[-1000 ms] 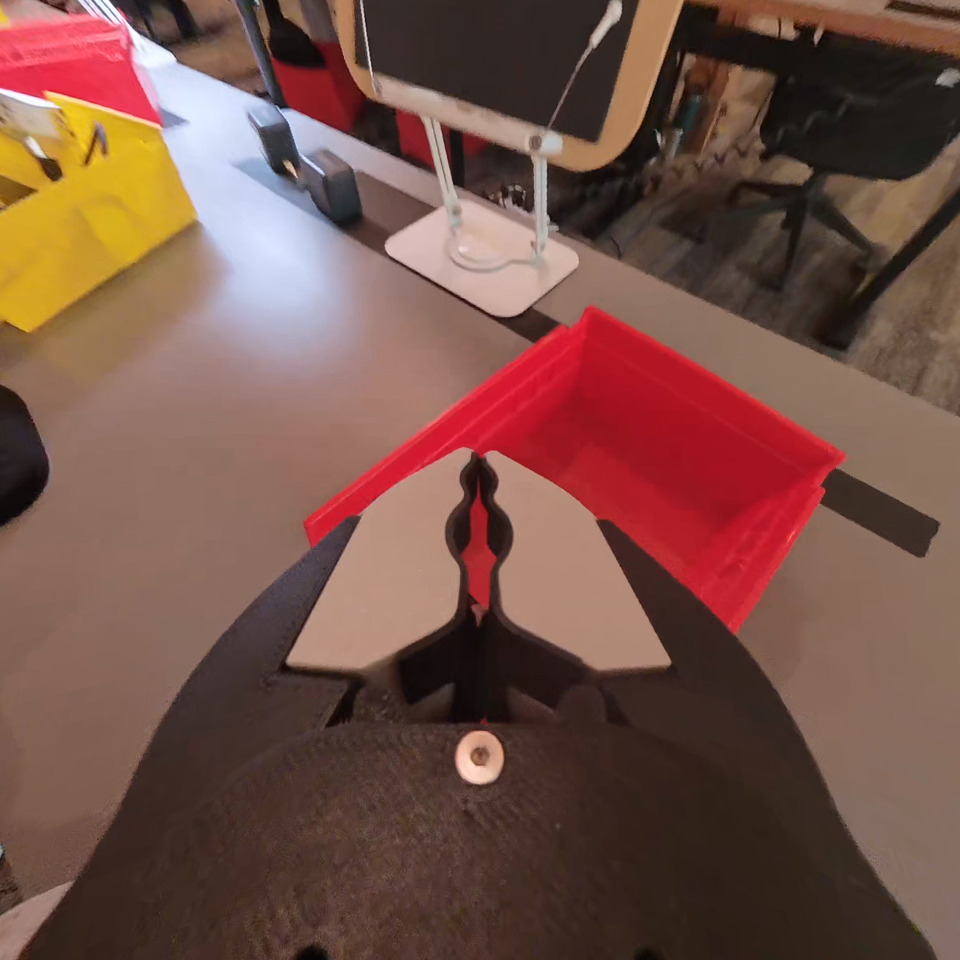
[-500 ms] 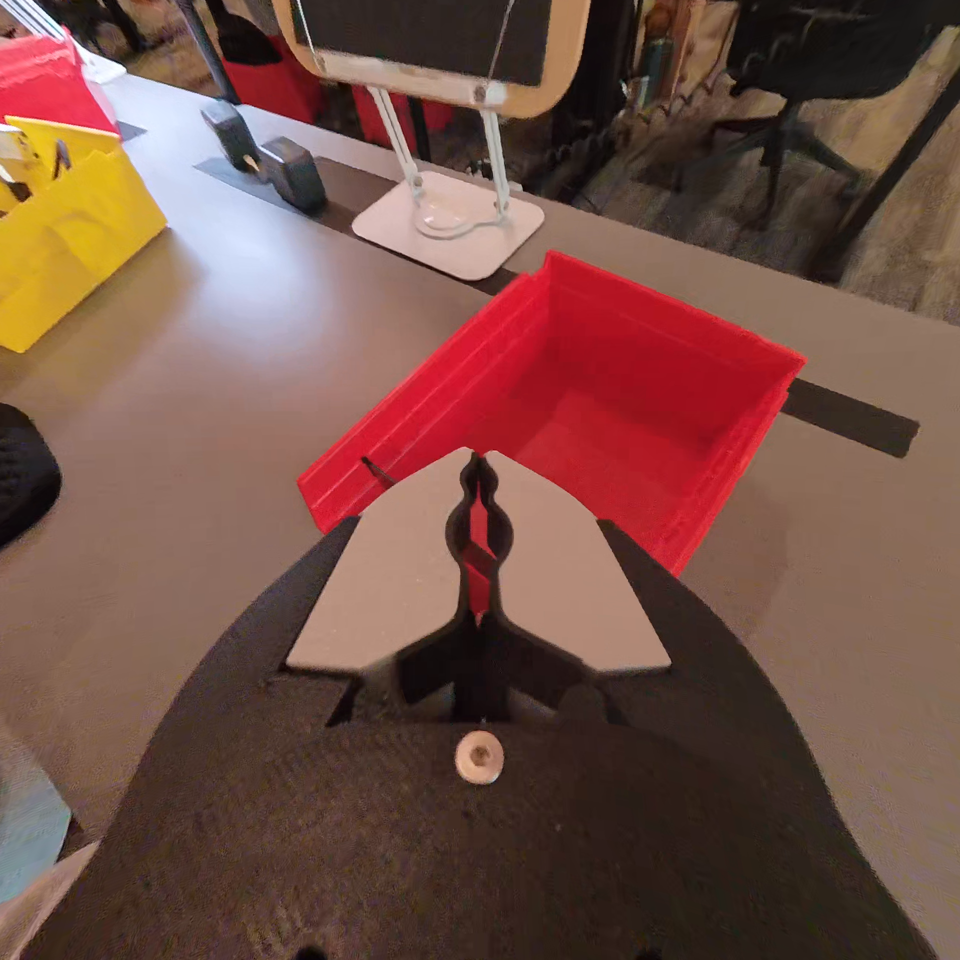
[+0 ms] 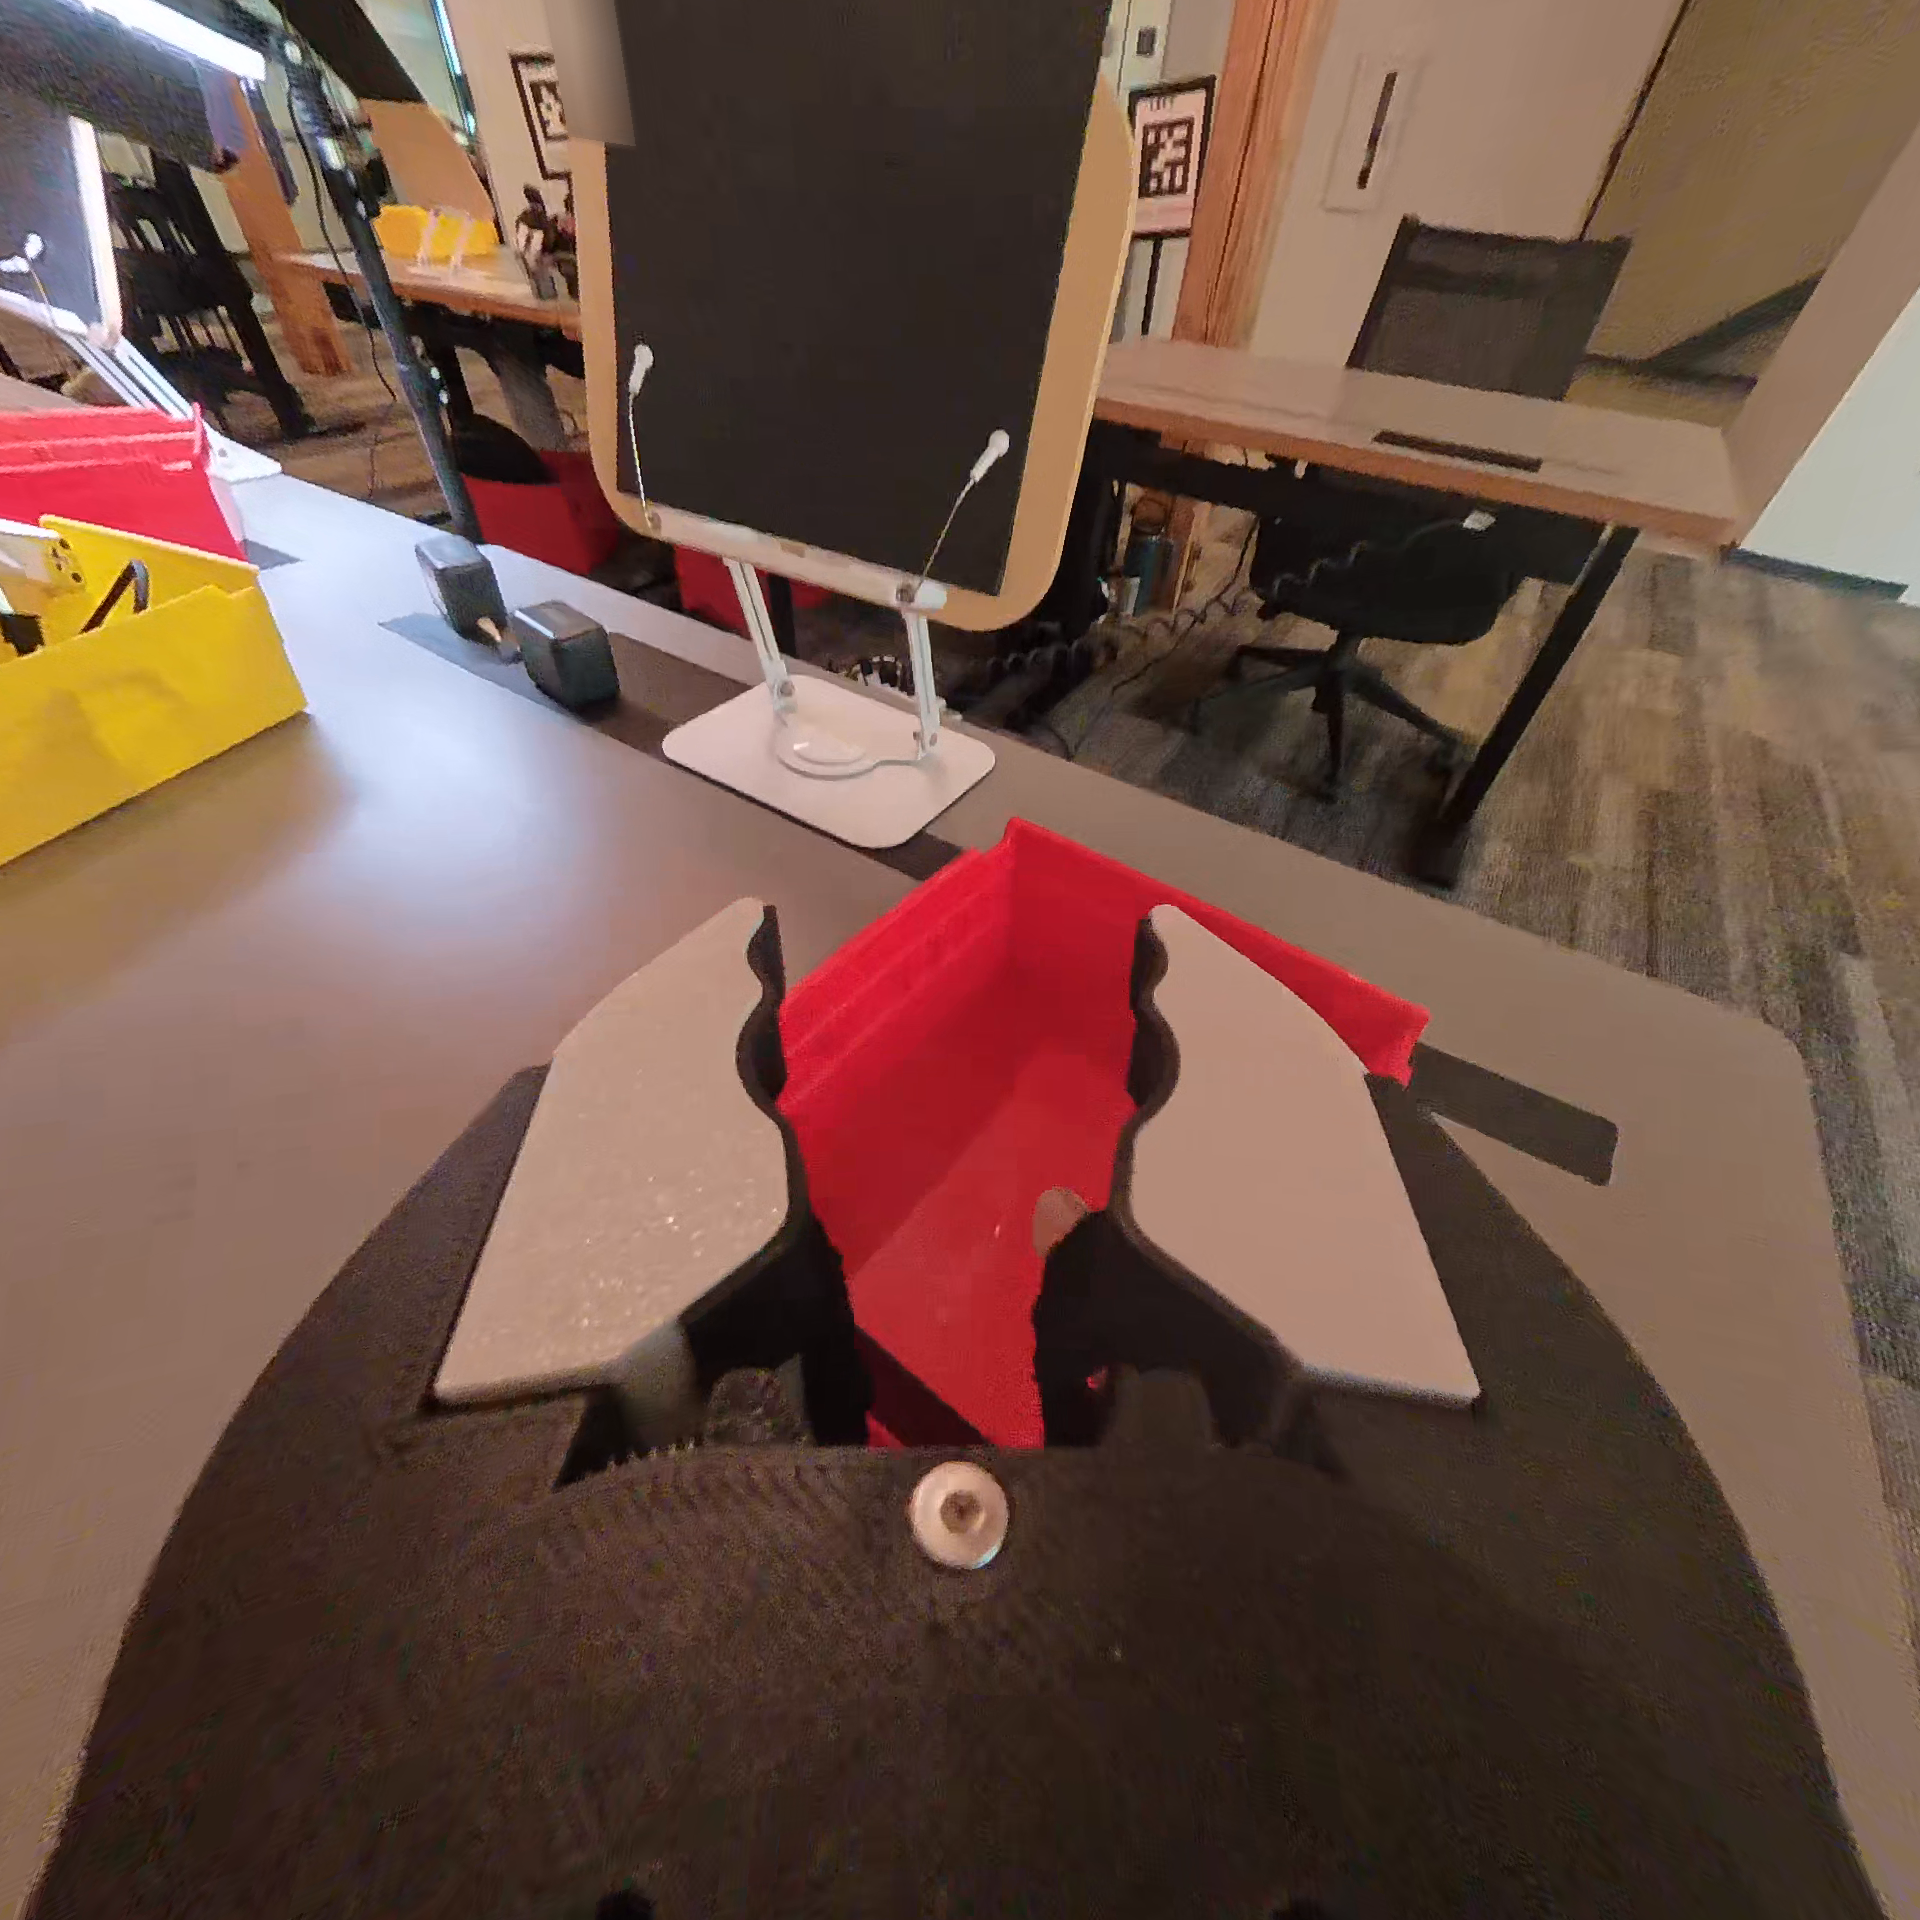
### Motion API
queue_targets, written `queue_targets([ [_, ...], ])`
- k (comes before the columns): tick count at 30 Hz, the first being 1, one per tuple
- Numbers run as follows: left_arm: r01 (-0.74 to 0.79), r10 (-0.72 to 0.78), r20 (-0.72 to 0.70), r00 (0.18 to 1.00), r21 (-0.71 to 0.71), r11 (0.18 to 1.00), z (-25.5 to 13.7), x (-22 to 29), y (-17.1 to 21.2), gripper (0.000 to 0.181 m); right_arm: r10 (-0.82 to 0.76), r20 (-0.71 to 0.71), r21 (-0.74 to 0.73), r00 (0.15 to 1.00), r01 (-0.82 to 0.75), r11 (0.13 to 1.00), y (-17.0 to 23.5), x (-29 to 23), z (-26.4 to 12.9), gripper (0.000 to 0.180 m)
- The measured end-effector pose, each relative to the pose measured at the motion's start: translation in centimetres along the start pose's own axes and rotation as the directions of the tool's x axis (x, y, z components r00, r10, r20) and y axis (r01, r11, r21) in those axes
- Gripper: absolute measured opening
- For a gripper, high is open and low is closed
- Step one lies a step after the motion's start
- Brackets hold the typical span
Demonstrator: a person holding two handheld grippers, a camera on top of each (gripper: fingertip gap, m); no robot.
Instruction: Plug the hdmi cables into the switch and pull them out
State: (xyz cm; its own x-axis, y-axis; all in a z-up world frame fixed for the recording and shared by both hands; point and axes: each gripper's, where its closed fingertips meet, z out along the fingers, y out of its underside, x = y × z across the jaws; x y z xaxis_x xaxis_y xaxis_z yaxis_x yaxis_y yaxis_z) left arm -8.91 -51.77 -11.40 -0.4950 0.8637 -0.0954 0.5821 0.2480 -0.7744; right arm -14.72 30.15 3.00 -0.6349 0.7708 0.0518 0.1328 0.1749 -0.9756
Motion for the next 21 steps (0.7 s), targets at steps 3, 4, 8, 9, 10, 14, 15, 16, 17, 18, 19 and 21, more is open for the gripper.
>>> queue_targets([
  [3,-0.064,0.062,0.090,0.994,0.018,0.998,0.6,-1.0,-0.3,0.060,0.017,-0.003,0.071,1.000,-0.017,0.997,-1.5,-0.2,0.8,0.064],
  [4,-0.105,0.099,0.133,0.986,0.046,0.993,0.4,-1.2,-0.7,0.050,0.022,-0.001,0.078,1.000,-0.022,0.997,-1.7,-0.4,1.1,0.064],
  [8,-0.186,0.163,0.160,0.974,0.138,0.973,-0.4,0.7,-2.1,0.043,-0.016,-0.013,0.046,1.000,0.017,0.999,-1.6,-0.8,2.1,0.064],
  [9,-0.161,0.146,0.125,0.981,0.115,0.980,0.0,1.3,-1.8,0.049,-0.030,-0.016,0.035,0.999,0.030,0.999,-1.5,-0.9,2.3,0.064],
  [10,-0.117,0.111,0.079,0.991,0.075,0.990,0.6,1.9,-1.3,0.058,-0.040,-0.015,0.027,0.999,0.040,0.999,-1.4,-1.0,2.4,0.064],
  [14,0.008,-0.009,-0.011,1.000,-0.044,0.999,2.9,2.6,0.7,0.062,-0.074,0.004,0.018,0.997,0.074,0.997,-1.2,-1.6,2.6,0.063],
  [15,0.009,-0.009,0.003,1.000,-0.039,0.999,3.0,2.1,0.7,0.049,-0.091,0.004,0.018,0.996,0.091,0.996,-1.2,-1.6,2.6,0.062],
  [16,0.008,-0.008,0.008,1.000,-0.021,1.000,3.0,1.8,0.4,0.029,-0.106,0.000,0.020,0.994,0.106,0.994,-1.2,-1.6,2.6,0.061],
  [17,-0.005,0.005,-0.004,1.000,-0.009,1.000,2.8,1.8,0.3,0.024,-0.115,-0.005,0.020,0.993,0.115,0.993,-1.2,-1.6,2.6,0.060],
  [18,-0.011,0.011,-0.018,1.000,0.001,1.000,2.5,1.8,0.1,0.023,-0.116,-0.007,0.018,0.993,0.116,0.993,-1.2,-1.6,2.6,0.058],
  [19,-0.011,0.012,-0.030,0.999,0.026,1.000,1.9,1.9,-0.2,0.022,-0.106,-0.004,0.012,0.994,0.106,0.994,-1.2,-1.6,2.7,0.055],
  [21,-0.038,0.047,-0.054,0.997,0.155,0.987,-0.1,2.5,-2.1,0.022,-0.066,0.023,0.011,0.998,0.066,0.998,-1.6,-2.1,2.8,0.046],
])
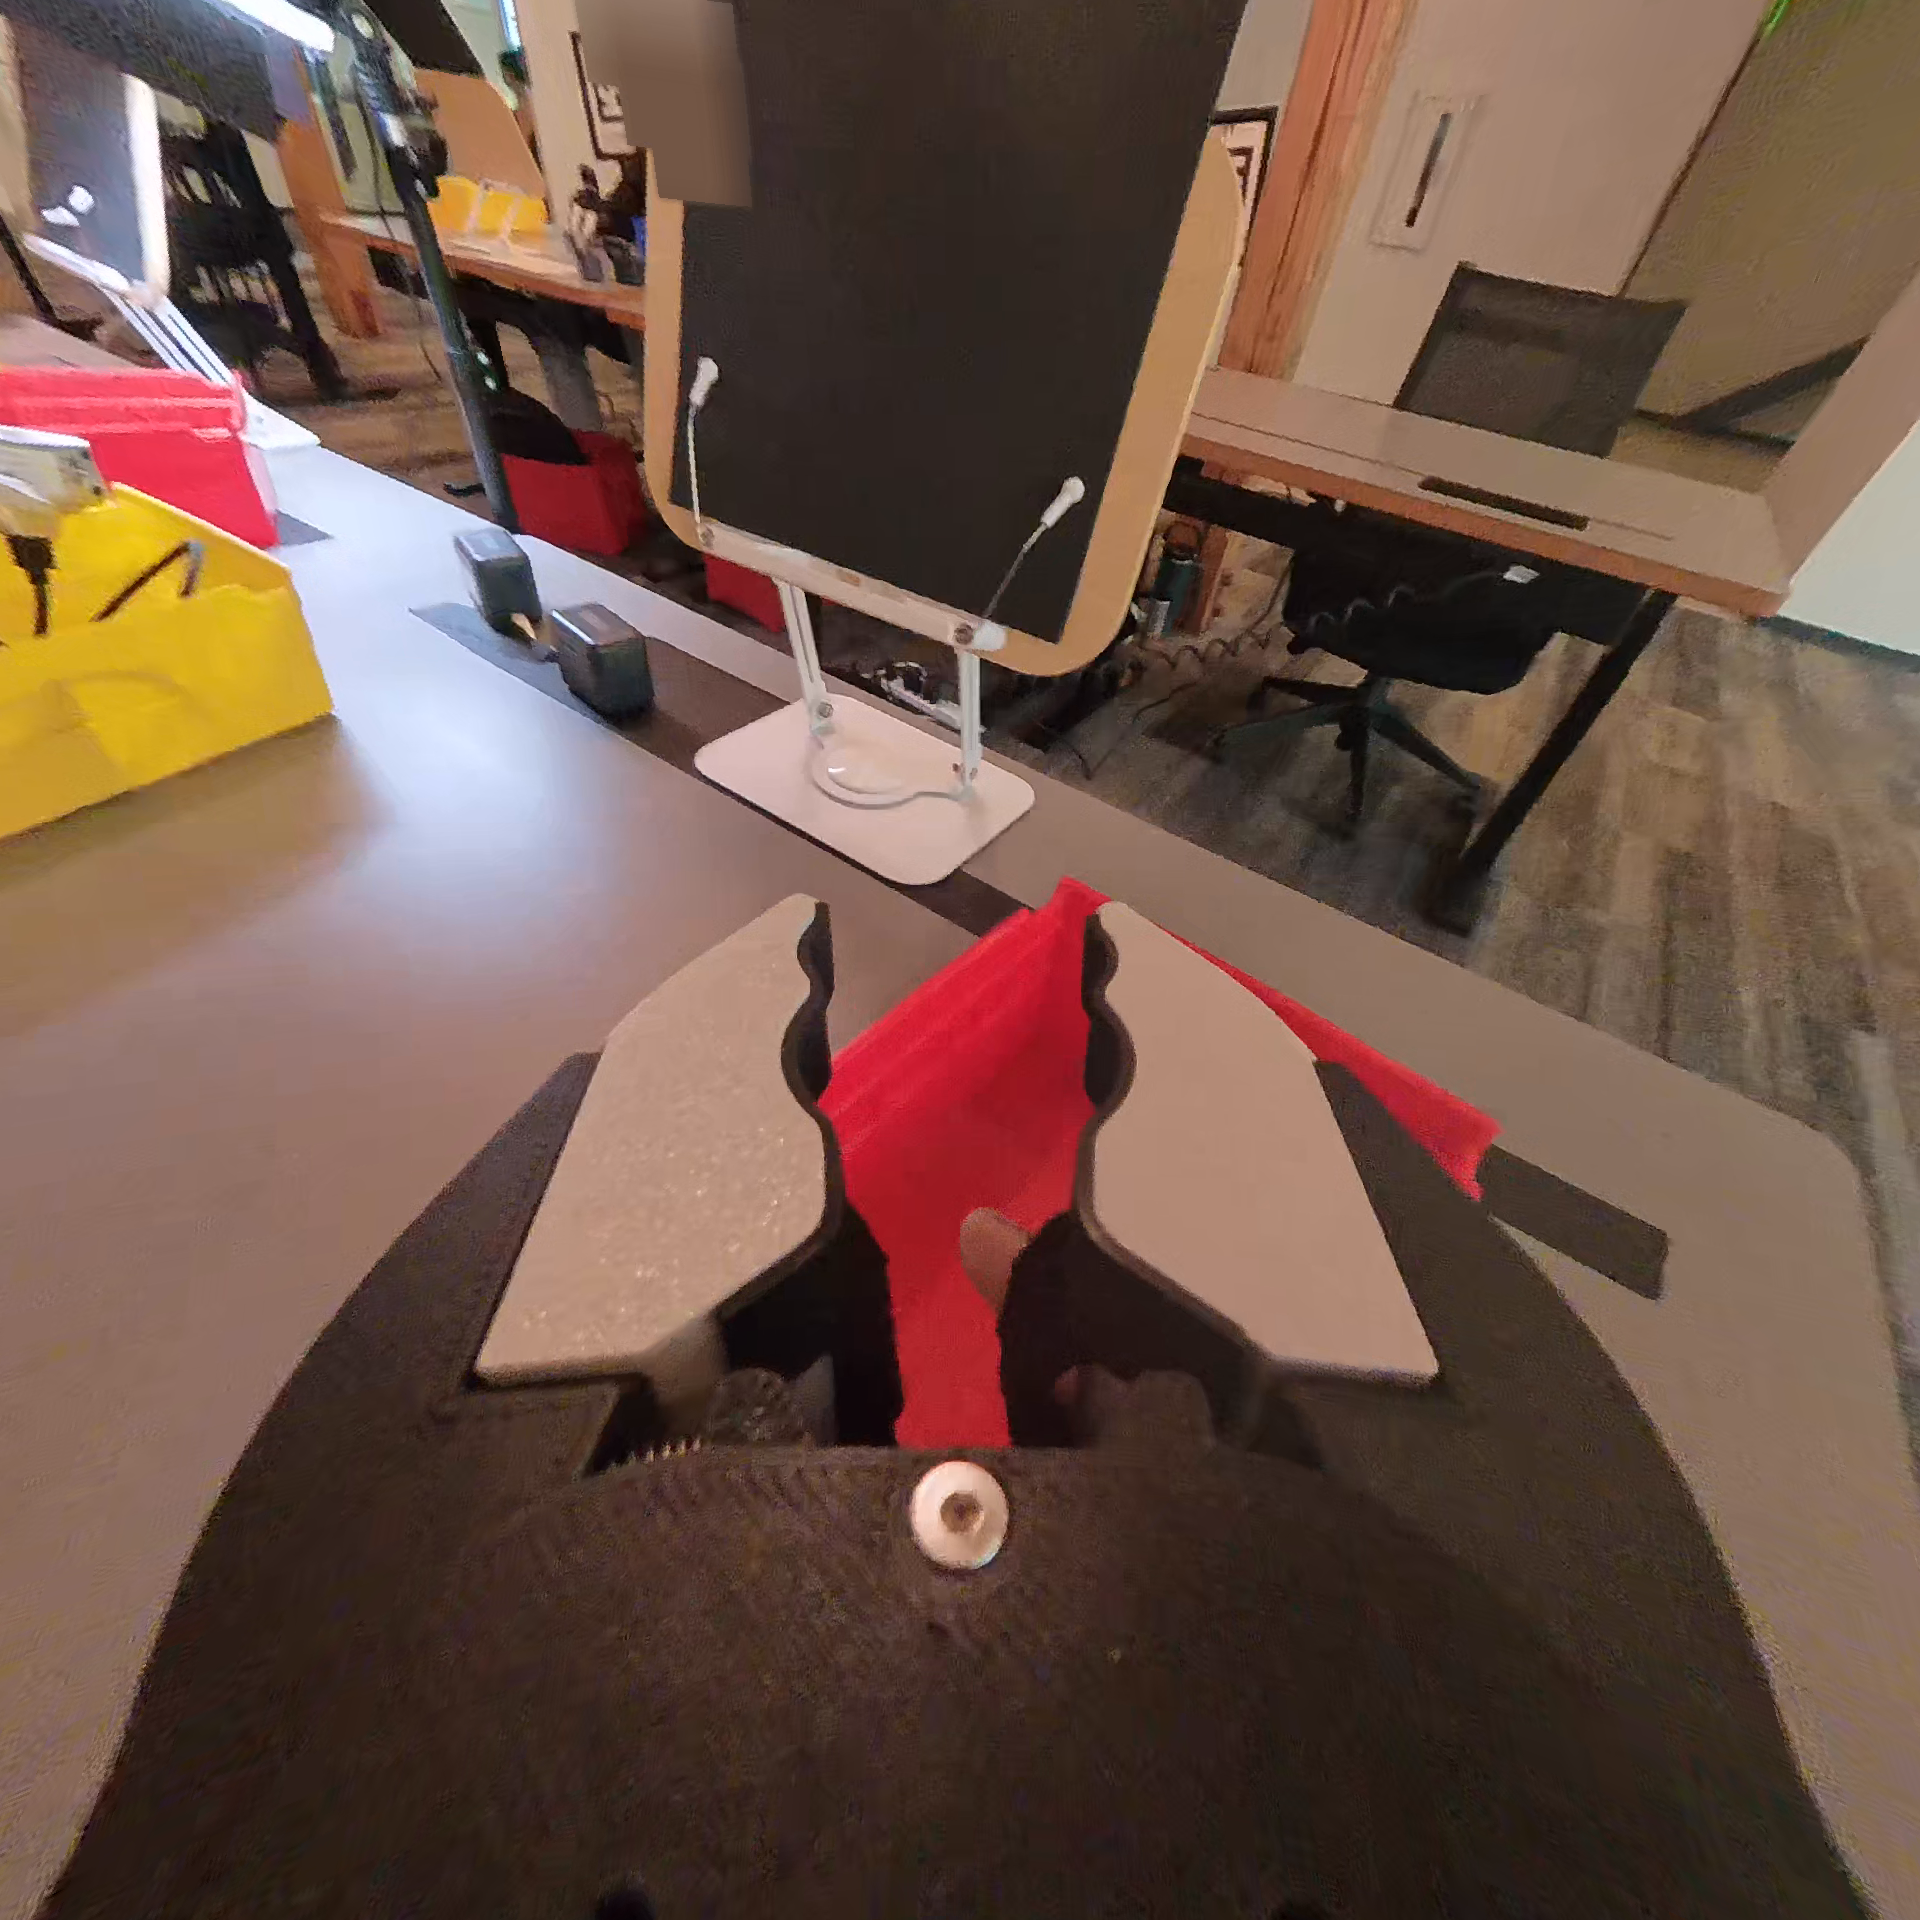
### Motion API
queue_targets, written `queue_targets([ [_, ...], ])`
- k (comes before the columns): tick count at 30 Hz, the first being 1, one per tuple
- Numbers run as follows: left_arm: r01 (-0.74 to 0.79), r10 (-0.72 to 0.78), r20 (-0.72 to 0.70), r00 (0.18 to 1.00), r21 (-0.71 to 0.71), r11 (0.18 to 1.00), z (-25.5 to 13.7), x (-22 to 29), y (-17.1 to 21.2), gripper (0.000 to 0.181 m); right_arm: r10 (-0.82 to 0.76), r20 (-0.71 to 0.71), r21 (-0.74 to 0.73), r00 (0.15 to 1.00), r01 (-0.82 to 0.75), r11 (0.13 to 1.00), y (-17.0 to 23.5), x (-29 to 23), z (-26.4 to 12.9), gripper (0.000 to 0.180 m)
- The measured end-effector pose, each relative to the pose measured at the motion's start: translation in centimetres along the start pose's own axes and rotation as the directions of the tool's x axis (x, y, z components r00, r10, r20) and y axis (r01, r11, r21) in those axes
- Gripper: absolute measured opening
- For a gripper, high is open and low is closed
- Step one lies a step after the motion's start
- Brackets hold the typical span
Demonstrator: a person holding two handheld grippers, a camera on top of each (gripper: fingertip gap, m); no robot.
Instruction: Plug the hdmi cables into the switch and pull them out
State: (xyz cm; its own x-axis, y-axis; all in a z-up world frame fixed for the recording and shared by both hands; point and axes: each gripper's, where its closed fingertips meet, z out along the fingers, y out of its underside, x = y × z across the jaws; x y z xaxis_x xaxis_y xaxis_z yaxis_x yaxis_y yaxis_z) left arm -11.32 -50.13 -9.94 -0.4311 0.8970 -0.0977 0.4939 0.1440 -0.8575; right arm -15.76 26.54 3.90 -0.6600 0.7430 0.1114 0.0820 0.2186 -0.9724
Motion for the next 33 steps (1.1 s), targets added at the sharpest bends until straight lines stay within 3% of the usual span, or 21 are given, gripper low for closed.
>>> queue_targets([
  [3,-0.019,0.025,-0.027,0.999,0.203,0.979,-3.7,1.3,-4.1,0.022,0.050,0.118,0.089,0.992,-0.061,0.994,-2.0,-2.1,0.2,0.043],
  [6,-0.018,0.049,-0.056,0.997,0.451,0.892,-9.1,2.5,-9.4,0.021,0.007,0.167,0.139,0.986,-0.030,0.990,-3.2,-3.8,0.3,0.043],
  [9,-0.042,0.091,-0.037,0.995,0.671,0.740,-15.8,3.6,-14.1,0.021,-0.072,0.150,0.100,0.986,0.057,0.993,-3.0,-4.9,0.8,0.044],
  [12,0.038,0.133,-0.123,0.983,0.857,0.515,-23.8,6.0,-18.1,0.022,-0.122,0.141,0.101,0.982,0.108,0.989,-3.5,-5.9,1.2,0.043],
  [15,0.098,0.196,-0.173,0.965,0.933,0.346,-30.6,8.7,-20.5,0.021,-0.143,0.184,0.182,0.973,0.109,0.977,-5.1,-7.8,1.1,0.040],
  [18,0.181,0.348,-0.262,0.900,0.951,0.249,-36.0,13.4,-21.1,0.021,-0.167,0.229,0.247,0.959,0.109,0.963,-6.4,-9.6,0.9,0.039],
  [22,0.315,0.605,-0.402,0.687,0.915,0.251,-40.5,21.9,-18.2,0.019,-0.251,0.289,0.332,0.924,0.149,0.931,-8.0,-12.9,0.2,0.040],
  [26,0.467,0.814,-0.473,0.337,0.835,0.292,-43.4,30.2,-11.2,0.022,-0.325,0.415,0.469,0.850,0.107,0.877,-10.1,-17.8,-1.3,0.039],
  [28,0.547,0.890,-0.434,0.140,0.783,0.296,-44.7,33.4,-7.3,0.021,-0.368,0.488,0.513,0.791,0.082,0.855,-10.5,-20.5,-2.0,0.039],
  [30,0.557,0.912,-0.408,-0.039,0.749,0.359,-45.2,36.1,-4.6,0.021,-0.438,0.533,0.548,0.724,0.099,0.831,-10.4,-23.3,-2.5,0.044],
  [33,0.512,0.924,-0.354,-0.143,0.773,0.375,-45.0,38.8,-2.0,0.021,-0.530,0.547,0.576,0.648,0.168,0.800,-9.6,-27.1,-2.6,0.054],
])
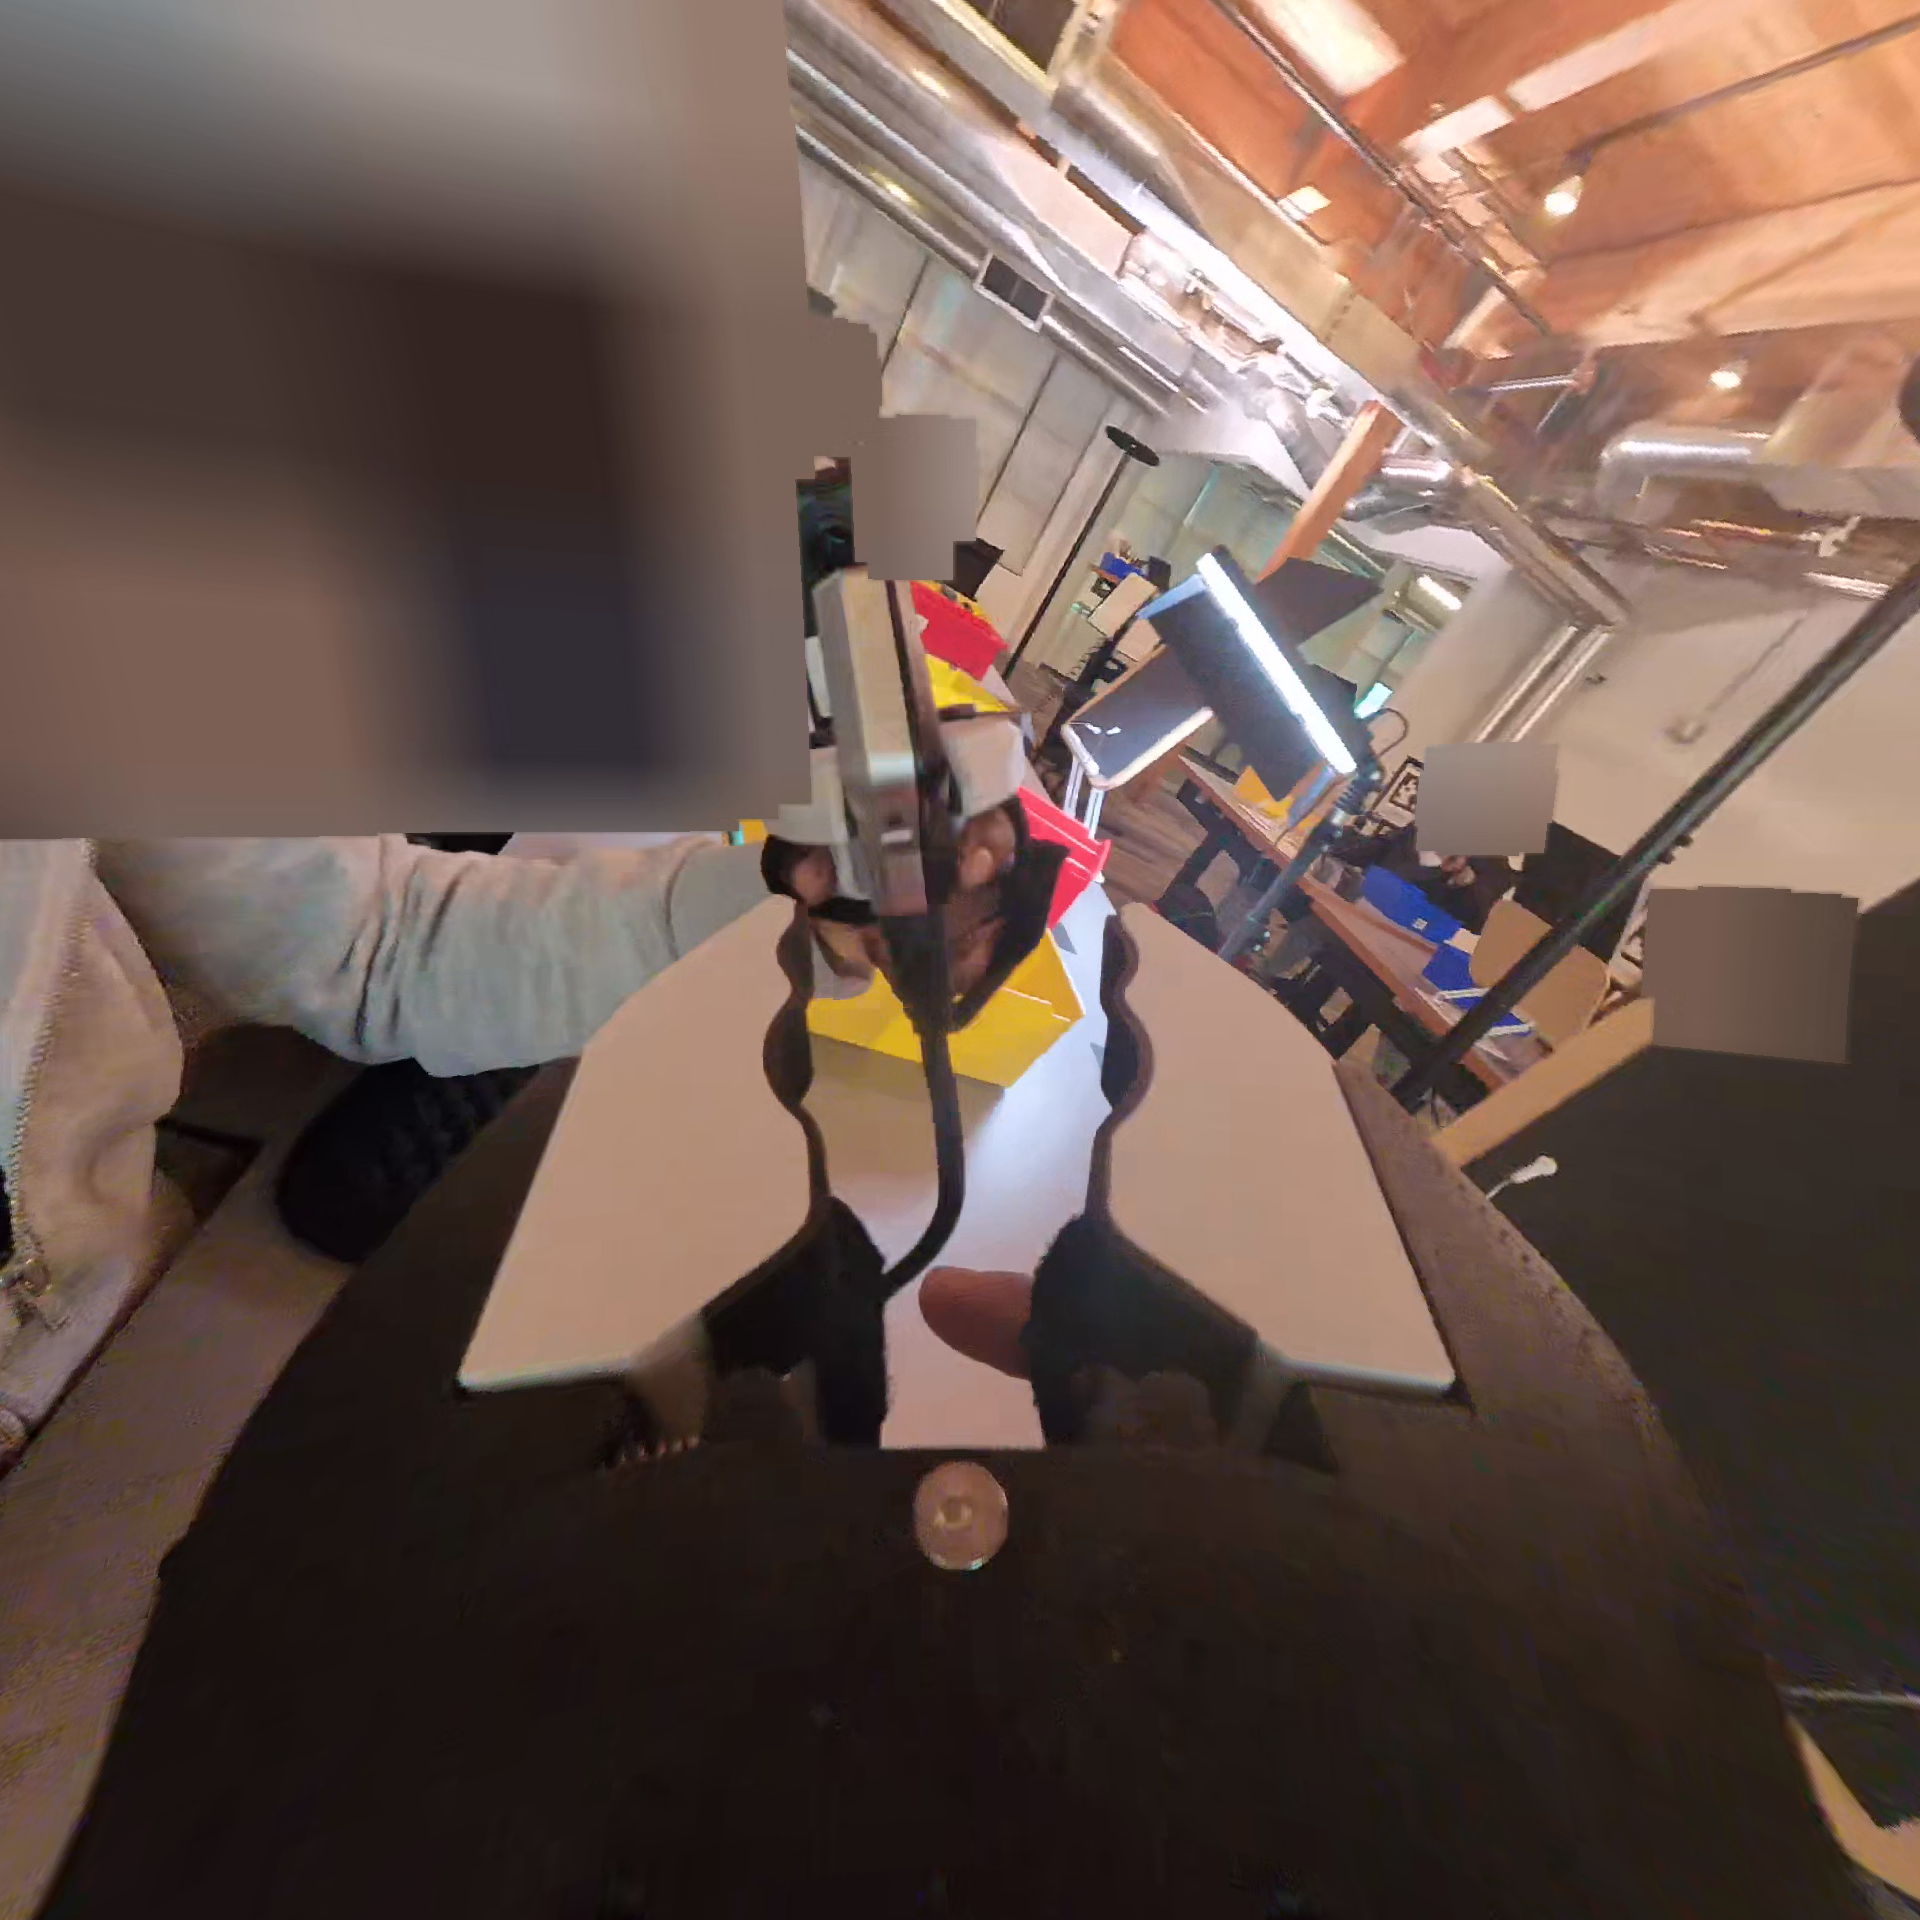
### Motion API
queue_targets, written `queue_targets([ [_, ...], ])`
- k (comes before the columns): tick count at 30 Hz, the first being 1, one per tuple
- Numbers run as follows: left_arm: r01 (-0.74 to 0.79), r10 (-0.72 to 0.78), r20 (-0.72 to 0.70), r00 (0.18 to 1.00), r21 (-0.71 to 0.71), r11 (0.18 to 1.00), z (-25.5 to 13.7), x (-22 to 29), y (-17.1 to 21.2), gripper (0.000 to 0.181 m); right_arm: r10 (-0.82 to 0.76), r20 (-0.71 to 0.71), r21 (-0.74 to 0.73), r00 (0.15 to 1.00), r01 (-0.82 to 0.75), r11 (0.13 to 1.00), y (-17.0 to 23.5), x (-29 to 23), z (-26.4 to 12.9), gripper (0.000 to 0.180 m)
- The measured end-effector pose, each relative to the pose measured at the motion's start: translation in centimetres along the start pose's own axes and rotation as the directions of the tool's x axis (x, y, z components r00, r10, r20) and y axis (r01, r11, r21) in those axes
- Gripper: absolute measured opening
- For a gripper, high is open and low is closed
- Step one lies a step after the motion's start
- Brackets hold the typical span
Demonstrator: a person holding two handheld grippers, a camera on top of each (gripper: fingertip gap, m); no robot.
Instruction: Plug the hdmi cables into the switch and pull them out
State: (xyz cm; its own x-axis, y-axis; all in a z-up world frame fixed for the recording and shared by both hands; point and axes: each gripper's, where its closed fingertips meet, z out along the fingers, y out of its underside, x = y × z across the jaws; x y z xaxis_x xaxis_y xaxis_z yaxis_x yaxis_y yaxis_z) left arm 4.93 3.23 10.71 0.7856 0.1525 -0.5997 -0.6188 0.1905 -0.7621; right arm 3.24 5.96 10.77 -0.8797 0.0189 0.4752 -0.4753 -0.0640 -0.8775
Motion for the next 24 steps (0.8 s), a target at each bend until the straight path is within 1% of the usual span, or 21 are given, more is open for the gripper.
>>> queue_targets([
  [1,0.007,-0.008,-0.043,0.999,-0.018,1.000,0.3,0.7,0.7,0.021,-0.015,0.012,-0.005,1.000,0.015,1.000,0.0,-0.6,0.7,0.055],
  [3,0.008,-0.015,-0.087,0.996,-0.072,0.997,0.7,1.6,2.0,0.022,-0.026,0.040,-0.001,0.999,0.026,1.000,0.0,-1.6,1.7,0.052],
  [6,0.004,-0.019,-0.120,0.993,-0.123,0.992,0.8,2.3,3.1,0.022,-0.065,0.092,-0.044,0.994,0.070,0.997,0.9,-3.0,2.6,0.034],
  [7,-0.001,-0.017,-0.123,0.992,-0.144,0.990,0.8,2.4,3.5,0.022,-0.089,0.105,-0.062,0.991,0.096,0.993,1.2,-3.3,2.8,0.025],
  [9,-0.013,-0.004,-0.099,0.995,-0.172,0.985,0.6,2.0,4.1,0.022,-0.157,0.065,-0.102,0.985,0.163,0.981,1.8,-3.0,3.0,0.021],
  [11,0.006,-0.022,-0.068,0.997,-0.224,0.975,0.3,1.3,5.0,0.023,-0.235,0.034,-0.157,0.972,0.237,0.959,2.5,-2.3,3.2,0.021],
  [12,0.017,-0.026,-0.036,0.999,-0.239,0.971,0.0,0.7,5.4,0.026,-0.287,0.011,-0.181,0.958,0.285,0.941,3.0,-1.9,3.3,0.021],
  [14,0.027,-0.017,0.045,0.999,-0.224,0.974,-1.2,-1.1,5.4,0.049,-0.440,-0.072,-0.265,0.895,0.408,0.874,4.0,-0.4,3.5,0.021],
  [15,0.034,-0.012,0.109,0.994,-0.203,0.979,-2.1,-2.4,5.0,0.054,-0.532,-0.119,-0.322,0.838,0.475,0.819,4.6,0.6,3.5,0.021],
  [17,0.040,-0.008,0.271,0.962,-0.113,0.993,-4.5,-5.4,3.1,0.057,-0.713,-0.180,-0.425,0.678,0.600,0.678,5.4,2.2,3.5,0.021],
  [19,0.015,-0.019,0.433,0.901,0.012,1.000,-7.4,-8.1,0.3,0.057,-0.834,-0.152,-0.500,0.531,0.686,0.528,7.0,2.8,3.8,0.021],
  [20,-0.013,-0.020,0.508,0.861,0.062,0.998,-8.9,-9.1,-1.1,0.057,-0.863,-0.110,-0.519,0.492,0.713,0.472,8.2,2.7,4.1,0.021],
  [21,-0.045,-0.019,0.584,0.812,0.094,0.995,-10.6,-10.2,-2.3,0.057,-0.870,-0.065,-0.525,0.489,0.724,0.447,9.7,2.4,4.6,0.021],
  [24,-0.142,0.009,0.765,0.644,0.108,0.984,-15.2,-12.0,-5.8,0.053,-0.823,0.076,-0.536,0.564,0.719,0.443,14.8,1.5,5.9,0.022],
])
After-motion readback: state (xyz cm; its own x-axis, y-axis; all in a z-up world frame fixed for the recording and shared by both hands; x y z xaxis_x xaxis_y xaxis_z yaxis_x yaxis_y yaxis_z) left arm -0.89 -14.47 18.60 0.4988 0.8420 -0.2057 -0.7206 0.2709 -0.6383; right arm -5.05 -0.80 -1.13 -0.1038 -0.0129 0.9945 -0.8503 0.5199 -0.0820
